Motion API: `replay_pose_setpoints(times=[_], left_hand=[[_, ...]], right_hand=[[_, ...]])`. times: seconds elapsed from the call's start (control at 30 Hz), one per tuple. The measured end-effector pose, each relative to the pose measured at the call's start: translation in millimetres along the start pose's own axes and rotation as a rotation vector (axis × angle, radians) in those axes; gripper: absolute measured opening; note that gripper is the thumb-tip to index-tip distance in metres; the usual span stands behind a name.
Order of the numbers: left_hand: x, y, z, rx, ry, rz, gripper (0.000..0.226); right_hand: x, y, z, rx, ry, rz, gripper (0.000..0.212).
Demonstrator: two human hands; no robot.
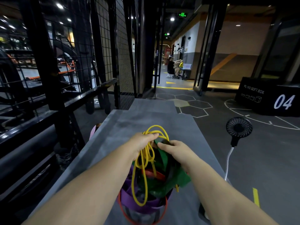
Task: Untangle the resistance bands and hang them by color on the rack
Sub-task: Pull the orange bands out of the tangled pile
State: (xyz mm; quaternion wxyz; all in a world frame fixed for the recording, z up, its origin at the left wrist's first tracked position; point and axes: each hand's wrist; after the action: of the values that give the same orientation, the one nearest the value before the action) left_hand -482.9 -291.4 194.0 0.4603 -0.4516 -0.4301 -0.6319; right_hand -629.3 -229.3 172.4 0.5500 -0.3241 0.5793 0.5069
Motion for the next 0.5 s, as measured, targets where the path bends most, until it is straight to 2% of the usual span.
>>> replay_pose_setpoints(times=[0.07,0.13,0.27,0.33,0.5], left_hand=[[-3,7,-6,0.049,-0.040,-0.036,0.026],[-6,15,-11,0.072,-0.079,-0.072,0.018],[-9,20,-14,0.059,-0.132,-0.179,0.012],[-13,20,-19,0.106,-0.158,-0.250,0.024],[-17,26,-31,0.265,-0.166,-0.329,0.029]], right_hand=[[2,7,1,-0.058,-0.017,-0.068,0.033],[5,14,2,-0.111,-0.022,-0.157,0.027],[6,19,4,-0.218,0.021,-0.253,0.035],[7,22,5,-0.270,0.055,-0.267,0.040],[7,29,6,-0.351,0.108,-0.264,0.041]])
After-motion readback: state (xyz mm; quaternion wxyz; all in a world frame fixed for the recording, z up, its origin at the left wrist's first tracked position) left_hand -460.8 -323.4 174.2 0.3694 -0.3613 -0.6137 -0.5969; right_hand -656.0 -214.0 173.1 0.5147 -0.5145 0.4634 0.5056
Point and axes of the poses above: each hand's wrist, its own z-axis away from the middle knuckle, its own y-axis out of the back of the hand, x = y × z, and after that the axes turned 8 degrees about x, right-handed
